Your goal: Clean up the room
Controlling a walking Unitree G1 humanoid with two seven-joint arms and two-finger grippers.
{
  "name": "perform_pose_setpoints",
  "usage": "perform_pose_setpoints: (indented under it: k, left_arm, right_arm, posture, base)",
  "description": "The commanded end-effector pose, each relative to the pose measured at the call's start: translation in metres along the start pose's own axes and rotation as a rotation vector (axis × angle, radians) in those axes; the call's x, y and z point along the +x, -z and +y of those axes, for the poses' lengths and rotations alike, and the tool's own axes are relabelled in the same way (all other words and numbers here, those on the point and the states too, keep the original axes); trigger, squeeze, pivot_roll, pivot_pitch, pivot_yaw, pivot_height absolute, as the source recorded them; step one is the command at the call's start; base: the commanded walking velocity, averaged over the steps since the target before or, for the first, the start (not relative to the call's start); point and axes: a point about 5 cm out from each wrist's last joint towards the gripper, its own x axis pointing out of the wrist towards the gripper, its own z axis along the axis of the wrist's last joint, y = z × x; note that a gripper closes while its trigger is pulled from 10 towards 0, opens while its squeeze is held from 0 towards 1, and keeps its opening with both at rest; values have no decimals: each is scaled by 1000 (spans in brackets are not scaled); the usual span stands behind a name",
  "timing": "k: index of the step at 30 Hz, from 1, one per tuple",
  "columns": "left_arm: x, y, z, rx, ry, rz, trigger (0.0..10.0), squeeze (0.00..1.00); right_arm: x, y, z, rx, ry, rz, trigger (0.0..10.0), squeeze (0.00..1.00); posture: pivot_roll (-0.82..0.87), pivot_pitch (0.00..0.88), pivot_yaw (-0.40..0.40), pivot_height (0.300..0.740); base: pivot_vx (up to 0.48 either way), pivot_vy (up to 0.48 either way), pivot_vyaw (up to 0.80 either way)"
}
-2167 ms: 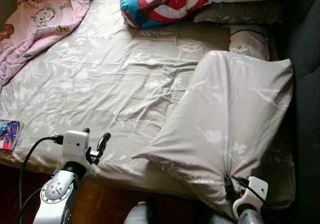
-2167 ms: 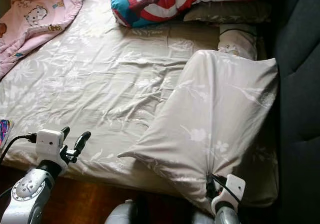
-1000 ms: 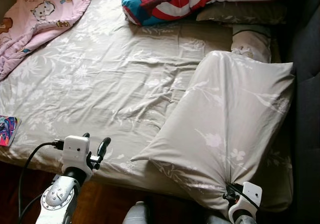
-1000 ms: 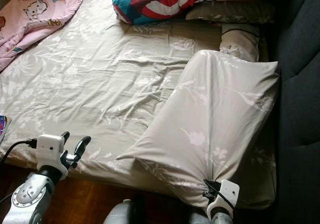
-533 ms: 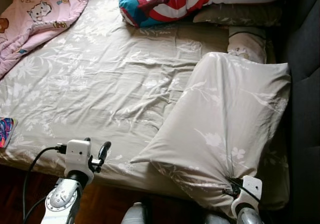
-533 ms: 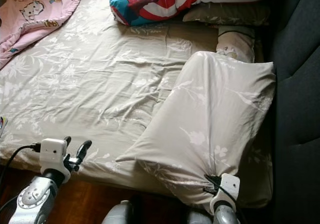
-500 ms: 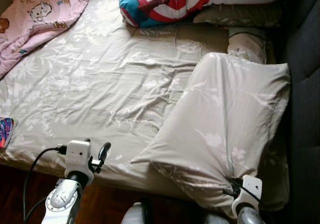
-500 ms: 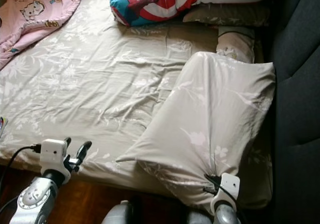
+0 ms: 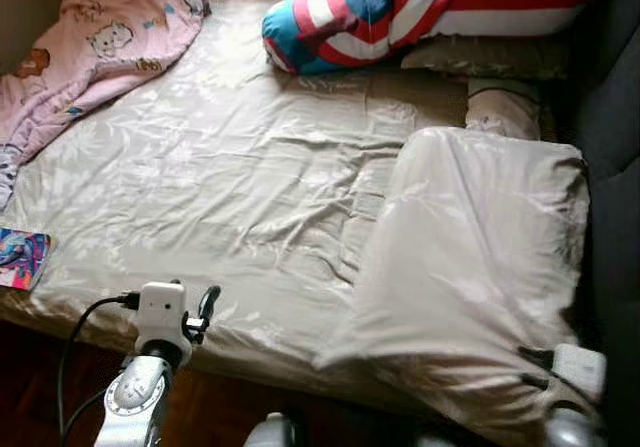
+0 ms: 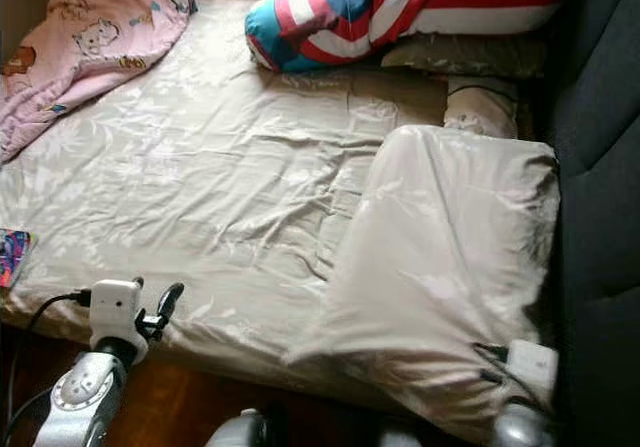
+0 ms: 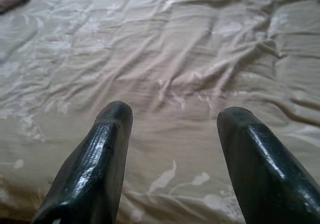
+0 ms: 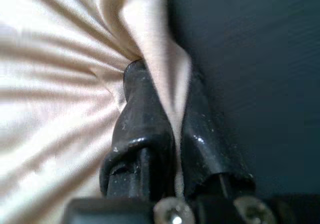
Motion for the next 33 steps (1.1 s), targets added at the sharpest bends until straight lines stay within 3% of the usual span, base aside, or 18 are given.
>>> perform_pose_setpoints:
  k: [1,2,4,8,10,14,21,33]
  left_arm:
    - [-5,10,4,0,-23,32,10000,0]
    - [-5,10,4,0,-23,32,10000,0]
    - [-3,11,4,-1,-27,30,10000,0]
    - [-2,13,6,-2,-33,33,10000,0]
    - [-2,15,5,-2,-31,40,10000,0]
    - [-2,16,4,-3,-30,43,10000,0]
    - [2,21,4,-4,-34,46,10000,0]
    - [5,24,2,-15,-47,36,10000,0]
  right_arm:
    - [4,-5,-28,35,135,-15,0,0]
    - [4,-5,-28,35,135,-15,0,0]
    - [6,-8,-44,24,200,-17,0,0]
    - [8,-8,-52,27,218,6,0,0]
    - [7,-5,-38,26,156,23,10000,0]
    - [6,-4,-32,27,129,30,10000,0]
    - [-2,13,10,89,-65,137,10000,0]
    - [-8,24,24,120,-125,220,10000,0]
  posture:
    - [1,148,20,720]
    - [1,148,20,720]
    - [0,148,20,720]
    - [1,148,19,720]
    - [1,145,18,720]
    - [2,144,19,720]
    - [11,127,14,720]
    - [12,112,4,720]
  base:
    - [0,0,0]
    - [0,0,0]
    - [0,0,0]
    - [0,0,0]
    - [0,0,0]
    - [0,0,0]
    - [0,0,0]
    - [0,0,0]
